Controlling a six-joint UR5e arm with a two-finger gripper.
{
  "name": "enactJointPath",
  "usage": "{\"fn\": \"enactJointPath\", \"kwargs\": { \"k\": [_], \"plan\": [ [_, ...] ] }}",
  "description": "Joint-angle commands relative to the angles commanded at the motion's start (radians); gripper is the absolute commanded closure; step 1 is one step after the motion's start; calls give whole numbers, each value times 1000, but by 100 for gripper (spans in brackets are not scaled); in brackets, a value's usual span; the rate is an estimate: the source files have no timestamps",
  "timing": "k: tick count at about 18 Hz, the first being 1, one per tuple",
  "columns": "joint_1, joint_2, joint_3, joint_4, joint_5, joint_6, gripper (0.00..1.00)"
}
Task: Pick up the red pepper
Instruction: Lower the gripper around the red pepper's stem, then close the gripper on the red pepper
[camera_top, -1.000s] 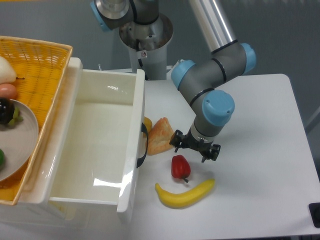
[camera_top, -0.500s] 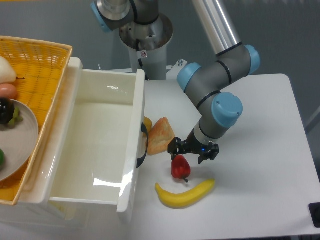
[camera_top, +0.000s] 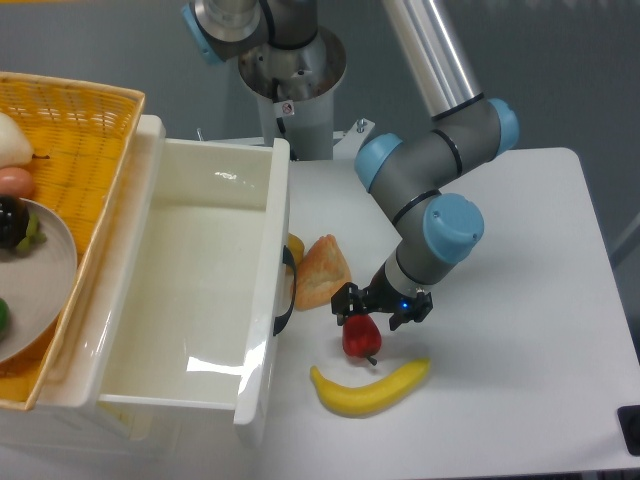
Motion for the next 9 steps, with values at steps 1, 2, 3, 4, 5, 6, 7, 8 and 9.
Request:
{"fn": "enactJointPath", "kwargs": {
  "k": [1,2,3,4,5,6,7,8,9],
  "plan": [
    [0,0,0,0,2,0,0],
    [0,-3,0,0,2,0,0],
    [-3,-6,2,0,2,0,0],
    [-6,-12,2,3,5,0,0],
    [-9,-15,2,8,6,0,0],
    [-11,-15,2,9,6,0,0],
    [-11,-15,3,11,6,0,0],
    [-11,-20,5,11,6,0,0],
    [-11,-23,8,11,6,0,1]
  ]
}}
